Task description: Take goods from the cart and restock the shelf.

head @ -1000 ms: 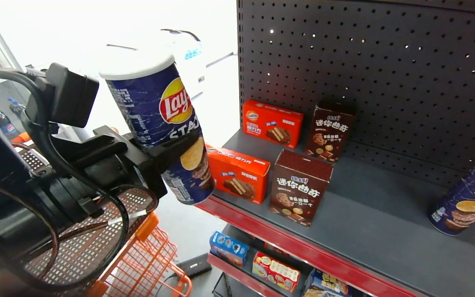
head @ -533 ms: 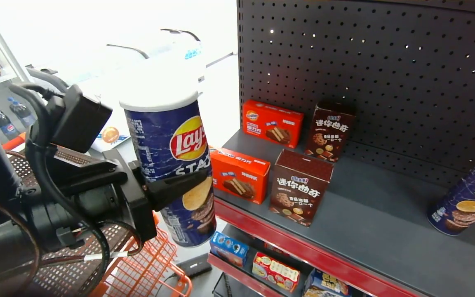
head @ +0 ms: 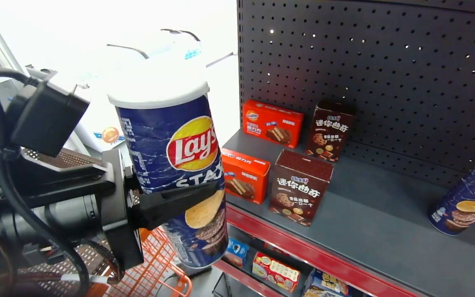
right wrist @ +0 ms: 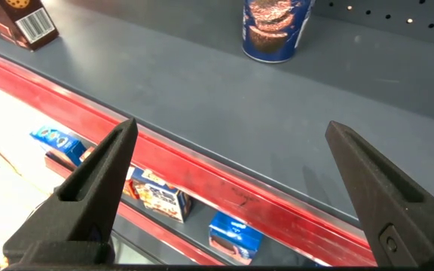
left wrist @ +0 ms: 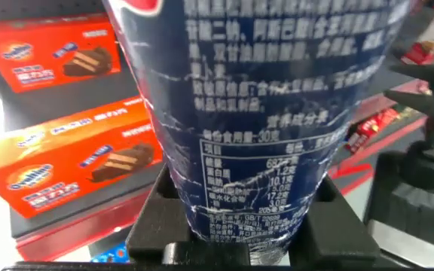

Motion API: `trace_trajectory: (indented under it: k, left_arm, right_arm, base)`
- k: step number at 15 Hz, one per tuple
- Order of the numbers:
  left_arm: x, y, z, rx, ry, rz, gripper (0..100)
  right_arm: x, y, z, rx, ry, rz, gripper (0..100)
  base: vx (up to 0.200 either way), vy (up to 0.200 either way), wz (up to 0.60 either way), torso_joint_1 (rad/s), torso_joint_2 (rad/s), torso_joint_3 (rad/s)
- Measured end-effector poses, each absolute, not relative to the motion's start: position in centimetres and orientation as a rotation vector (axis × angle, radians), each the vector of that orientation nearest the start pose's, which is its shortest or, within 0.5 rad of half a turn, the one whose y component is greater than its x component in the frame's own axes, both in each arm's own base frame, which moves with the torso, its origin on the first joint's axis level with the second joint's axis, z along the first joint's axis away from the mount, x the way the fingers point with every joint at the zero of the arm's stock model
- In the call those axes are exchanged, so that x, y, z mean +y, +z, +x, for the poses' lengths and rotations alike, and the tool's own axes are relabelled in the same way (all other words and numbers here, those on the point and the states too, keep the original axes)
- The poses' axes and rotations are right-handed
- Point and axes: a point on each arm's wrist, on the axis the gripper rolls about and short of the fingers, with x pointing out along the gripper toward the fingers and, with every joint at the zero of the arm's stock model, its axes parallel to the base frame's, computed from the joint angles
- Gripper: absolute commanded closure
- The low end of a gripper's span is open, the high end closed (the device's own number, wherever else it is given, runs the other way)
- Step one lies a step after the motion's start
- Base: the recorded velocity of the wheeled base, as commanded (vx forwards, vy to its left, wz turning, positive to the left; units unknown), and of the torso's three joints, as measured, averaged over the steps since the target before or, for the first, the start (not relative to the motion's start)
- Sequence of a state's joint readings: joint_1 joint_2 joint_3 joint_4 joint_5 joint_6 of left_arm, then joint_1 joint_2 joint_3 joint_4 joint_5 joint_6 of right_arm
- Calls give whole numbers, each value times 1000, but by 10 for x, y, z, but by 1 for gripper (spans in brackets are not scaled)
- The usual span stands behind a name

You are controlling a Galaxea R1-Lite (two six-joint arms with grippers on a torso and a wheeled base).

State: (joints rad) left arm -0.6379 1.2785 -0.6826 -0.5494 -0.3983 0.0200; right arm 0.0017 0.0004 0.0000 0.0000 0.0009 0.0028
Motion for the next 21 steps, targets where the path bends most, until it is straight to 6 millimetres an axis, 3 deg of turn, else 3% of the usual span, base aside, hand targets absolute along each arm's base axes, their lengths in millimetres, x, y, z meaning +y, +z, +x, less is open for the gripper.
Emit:
trace_trajectory:
  k: [4,16,21]
  left_arm:
    - [-126,238,148,61,-1079,27,100]
    - [-141,239,137,53,-1245,27,100]
    - [-140,236,139,65,-1236,25,100]
  right_arm:
    - [0,75,-23,0,4,3,0]
    - [0,75,-23,0,4,4,0]
    - [0,75,-23,0,3,3,0]
  base:
    - [0,0,0,0,0,0]
    - [0,0,-600,3,3,2]
    - [0,0,0,0,0,0]
